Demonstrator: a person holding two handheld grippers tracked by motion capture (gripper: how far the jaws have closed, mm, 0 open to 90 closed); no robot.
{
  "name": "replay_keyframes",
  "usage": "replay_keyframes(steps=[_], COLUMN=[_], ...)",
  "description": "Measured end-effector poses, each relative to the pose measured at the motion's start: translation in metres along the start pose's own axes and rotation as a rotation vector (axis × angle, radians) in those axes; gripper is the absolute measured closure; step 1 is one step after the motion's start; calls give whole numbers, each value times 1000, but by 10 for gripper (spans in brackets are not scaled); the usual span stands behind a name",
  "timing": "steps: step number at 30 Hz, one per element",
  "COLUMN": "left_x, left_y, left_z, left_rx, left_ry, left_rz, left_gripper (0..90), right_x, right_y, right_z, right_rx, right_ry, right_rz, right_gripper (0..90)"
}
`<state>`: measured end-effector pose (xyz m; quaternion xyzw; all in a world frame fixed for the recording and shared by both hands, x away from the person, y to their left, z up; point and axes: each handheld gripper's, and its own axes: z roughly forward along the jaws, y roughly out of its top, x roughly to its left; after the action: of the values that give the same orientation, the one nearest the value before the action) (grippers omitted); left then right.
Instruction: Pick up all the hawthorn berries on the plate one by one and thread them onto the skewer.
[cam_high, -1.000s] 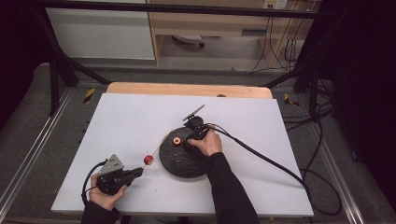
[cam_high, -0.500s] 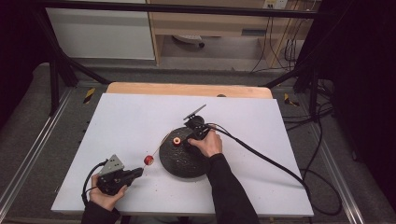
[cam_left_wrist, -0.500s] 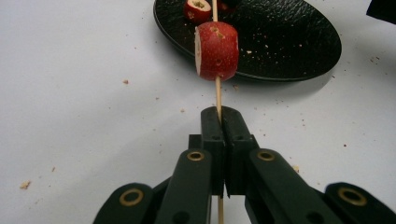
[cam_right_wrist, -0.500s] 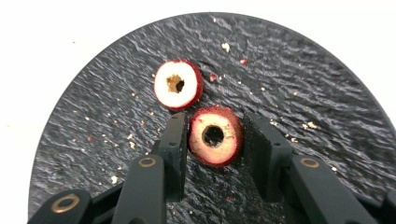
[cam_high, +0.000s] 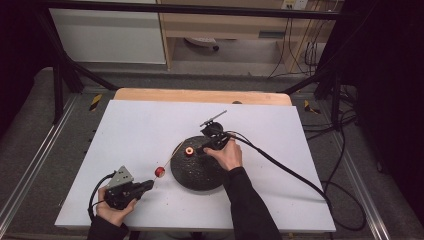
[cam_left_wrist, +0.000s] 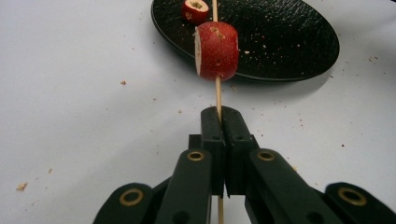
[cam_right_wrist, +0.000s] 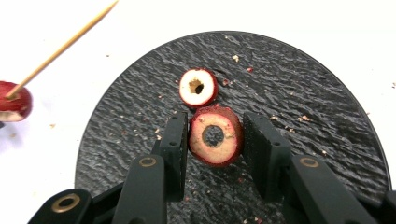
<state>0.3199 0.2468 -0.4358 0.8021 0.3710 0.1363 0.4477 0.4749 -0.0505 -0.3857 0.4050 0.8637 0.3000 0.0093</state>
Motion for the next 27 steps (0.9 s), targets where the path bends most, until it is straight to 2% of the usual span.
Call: replay_keyframes(steps=[3,13,21,27], left_x=[0,-2,-3,-5], left_y=[0,0,0,0], left_z=[0,0,0,0], left_rx=[-3,-8,-14,-24], left_ry=[0,1,-1,-3], left_rz=[0,-2,-5,-10], left_gripper=[886,886,886,886], right_x=[0,6,6,8], right_y=[-4,-25,-46,-63], right_z=[-5,-15,-20,-20], right_rx=[-30,-203,-331,-443], right_ry=[14,88,142,195], right_rz=[9,47,98,156], right_gripper=[624,625,625,626])
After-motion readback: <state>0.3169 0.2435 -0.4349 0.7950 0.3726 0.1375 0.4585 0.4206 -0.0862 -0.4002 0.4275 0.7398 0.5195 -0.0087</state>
